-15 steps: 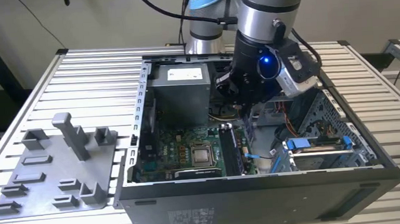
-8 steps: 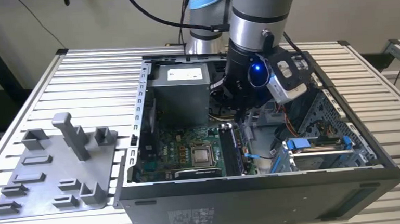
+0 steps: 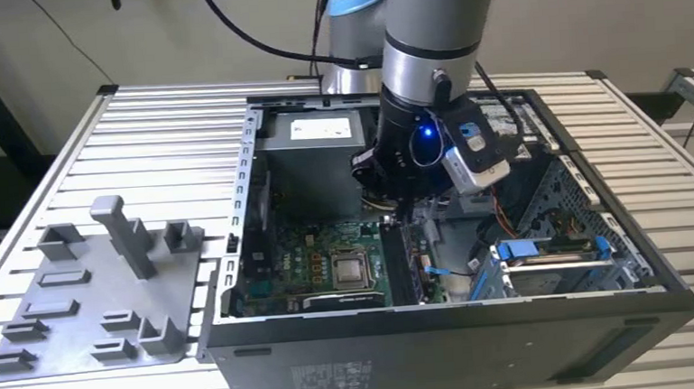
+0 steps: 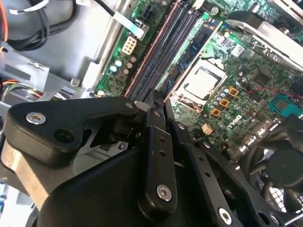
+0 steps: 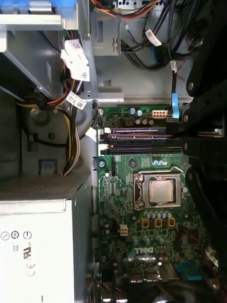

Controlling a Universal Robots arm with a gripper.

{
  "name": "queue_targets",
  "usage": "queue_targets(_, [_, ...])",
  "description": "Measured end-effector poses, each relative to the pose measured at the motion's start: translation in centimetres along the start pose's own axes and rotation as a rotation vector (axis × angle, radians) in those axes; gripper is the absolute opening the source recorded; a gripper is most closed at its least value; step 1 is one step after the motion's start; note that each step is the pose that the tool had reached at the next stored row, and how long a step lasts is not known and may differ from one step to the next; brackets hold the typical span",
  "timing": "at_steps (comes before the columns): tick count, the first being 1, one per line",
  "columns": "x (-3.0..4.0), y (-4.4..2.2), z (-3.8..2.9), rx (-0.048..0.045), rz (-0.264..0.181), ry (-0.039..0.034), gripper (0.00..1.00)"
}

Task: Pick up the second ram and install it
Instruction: 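Insert the second ram into the second slot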

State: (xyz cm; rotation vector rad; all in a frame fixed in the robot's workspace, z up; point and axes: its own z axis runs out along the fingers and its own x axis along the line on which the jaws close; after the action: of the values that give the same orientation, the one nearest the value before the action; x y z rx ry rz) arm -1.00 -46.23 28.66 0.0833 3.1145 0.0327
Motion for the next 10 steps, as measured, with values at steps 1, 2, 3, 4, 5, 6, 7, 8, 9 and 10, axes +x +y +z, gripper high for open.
queue_targets(1, [0.15,-0.01,0.18,0.0001,0.004,-0.0008,0.14])
queue_targets(2, [0.23,-0.02,0.36,0.0001,0.007,-0.0013,0.14])
queue_targets(3, [0.34,-0.03,0.54,0.0002,0.011,-0.0014,0.14])
queue_targets(4, [0.43,-0.04,0.72,0.0003,0.014,-0.0016,0.14])
queue_targets(5, [0.48,-0.04,0.89,0.0004,0.016,-0.0016,0.14])
queue_targets(6, [0.48,-0.05,1.08,0.0004,0.018,-0.0016,0.14])
queue_targets(7, [0.48,-0.05,1.26,0.0005,0.019,-0.0017,0.14])
queue_targets(8, [0.49,-0.06,1.45,0.0005,0.02,-0.0017,0.14])
queue_targets(9, [0.48,-0.06,1.63,0.0004,0.02,-0.0018,0.14])
queue_targets(10, [0.43,-0.07,1.82,0.0004,0.02,-0.0018,0.14])
